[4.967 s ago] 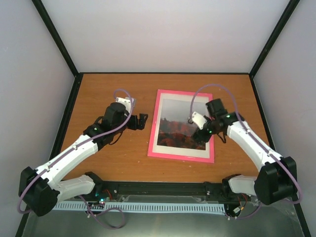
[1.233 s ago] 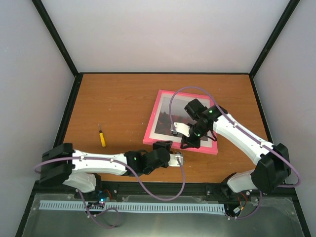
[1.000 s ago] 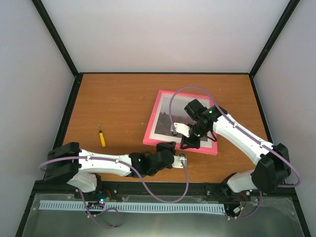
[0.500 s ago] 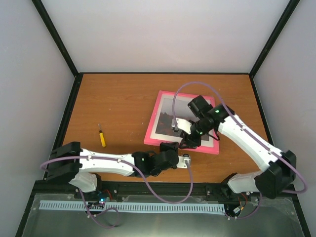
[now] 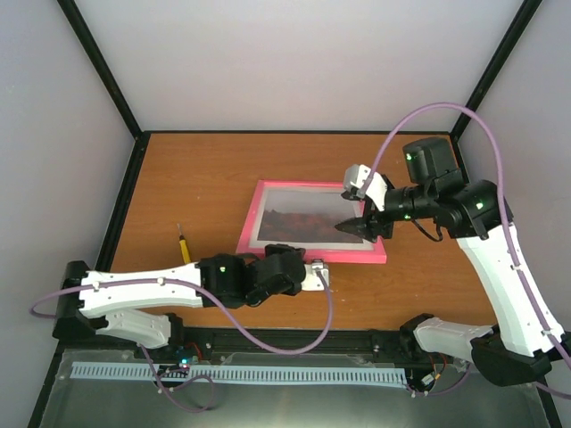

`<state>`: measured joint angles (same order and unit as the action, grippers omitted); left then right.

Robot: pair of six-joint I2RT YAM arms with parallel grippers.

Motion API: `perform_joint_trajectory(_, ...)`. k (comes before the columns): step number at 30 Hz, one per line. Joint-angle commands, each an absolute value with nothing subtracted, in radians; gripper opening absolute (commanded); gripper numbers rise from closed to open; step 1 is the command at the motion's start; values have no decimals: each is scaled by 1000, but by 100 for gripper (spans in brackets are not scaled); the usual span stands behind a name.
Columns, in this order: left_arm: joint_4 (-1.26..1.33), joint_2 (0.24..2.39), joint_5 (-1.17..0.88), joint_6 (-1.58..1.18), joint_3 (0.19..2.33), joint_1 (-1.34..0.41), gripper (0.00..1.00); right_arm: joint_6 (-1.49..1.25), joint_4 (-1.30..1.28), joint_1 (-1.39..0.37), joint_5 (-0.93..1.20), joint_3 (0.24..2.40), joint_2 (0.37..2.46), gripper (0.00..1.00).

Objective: Take the photo out of the frame

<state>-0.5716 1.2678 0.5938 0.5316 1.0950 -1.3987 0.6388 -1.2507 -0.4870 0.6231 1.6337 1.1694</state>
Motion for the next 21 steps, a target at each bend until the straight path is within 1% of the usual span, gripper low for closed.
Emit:
perform_joint_trajectory(1,-728,1202,552,357,1229,-1389,3,631,-1302,-444,657,1698,1161,70)
perform_joint_trajectory(4,-783,1183,540,355,1295,-1382,2,632,-1314,-417,661,1736,1154,69)
perform_joint_trajectory(10,-809,1170,546,387,1379,-1359,1,655,-1350,-376,681,1772,1123,67)
perform_joint_trajectory(18,-811,1157,468,424,1474,-1304,1,670,-1421,-357,606,1818,1092,65)
perform_joint_trajectory(21,-788,1146,442,438,1479,-1285,1,658,-1417,-357,575,1802,1076,64)
